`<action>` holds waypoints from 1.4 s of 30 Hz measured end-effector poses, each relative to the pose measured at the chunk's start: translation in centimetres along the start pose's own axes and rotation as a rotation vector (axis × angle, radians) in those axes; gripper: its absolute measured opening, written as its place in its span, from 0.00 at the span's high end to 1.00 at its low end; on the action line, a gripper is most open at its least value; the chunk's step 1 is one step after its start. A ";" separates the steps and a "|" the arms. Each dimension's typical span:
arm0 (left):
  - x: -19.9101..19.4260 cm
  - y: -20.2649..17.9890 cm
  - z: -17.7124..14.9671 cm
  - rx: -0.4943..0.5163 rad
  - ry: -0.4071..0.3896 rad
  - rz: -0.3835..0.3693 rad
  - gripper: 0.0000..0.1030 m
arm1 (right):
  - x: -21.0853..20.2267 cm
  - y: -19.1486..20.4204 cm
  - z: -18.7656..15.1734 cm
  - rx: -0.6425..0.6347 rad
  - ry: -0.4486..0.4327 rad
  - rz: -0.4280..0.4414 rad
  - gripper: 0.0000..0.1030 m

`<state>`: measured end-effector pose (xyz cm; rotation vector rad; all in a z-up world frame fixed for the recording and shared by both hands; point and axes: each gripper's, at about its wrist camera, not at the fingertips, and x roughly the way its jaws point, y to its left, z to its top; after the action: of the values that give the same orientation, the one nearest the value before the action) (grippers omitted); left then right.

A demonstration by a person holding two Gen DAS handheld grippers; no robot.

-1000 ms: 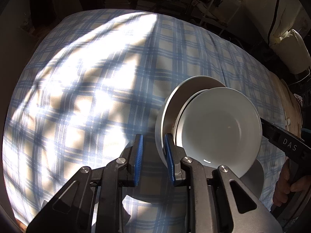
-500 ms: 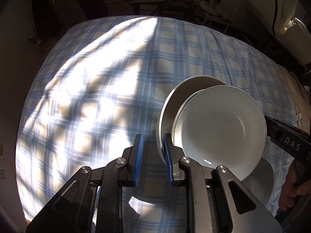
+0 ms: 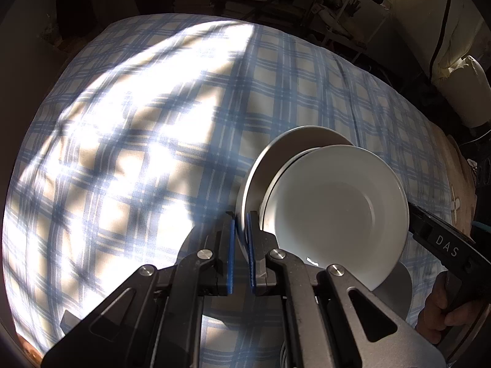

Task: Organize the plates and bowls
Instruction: 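Close the left tool on the stack rim while the right tool closes too, then lift the whole stack with both tools and set it on the tablecloth middle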

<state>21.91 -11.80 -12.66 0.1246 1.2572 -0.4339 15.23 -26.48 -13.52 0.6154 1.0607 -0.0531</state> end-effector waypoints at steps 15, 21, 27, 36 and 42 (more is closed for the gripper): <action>-0.2 0.7 -0.4 -0.036 -0.032 -0.038 0.95 | -0.1 0.0 -0.2 0.008 -0.008 -0.003 0.91; -0.9 0.9 0.0 -0.035 -0.036 -0.057 0.95 | -0.8 0.4 -0.5 0.031 -0.013 -0.014 0.91; -1.5 0.3 0.1 0.000 -0.043 -0.043 0.96 | -1.4 0.7 -0.6 0.039 -0.016 -0.037 0.91; -3.2 -0.1 -0.2 0.021 -0.073 -0.036 0.96 | -2.9 1.4 -0.8 0.051 -0.048 -0.044 0.91; -4.8 -0.8 -0.4 0.034 -0.085 -0.044 0.96 | -4.8 1.7 -0.9 0.056 -0.076 -0.037 0.91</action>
<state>20.05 -11.20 -8.15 0.1062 1.1711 -0.4937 12.67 -25.81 -9.12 0.6395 0.9996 -0.1376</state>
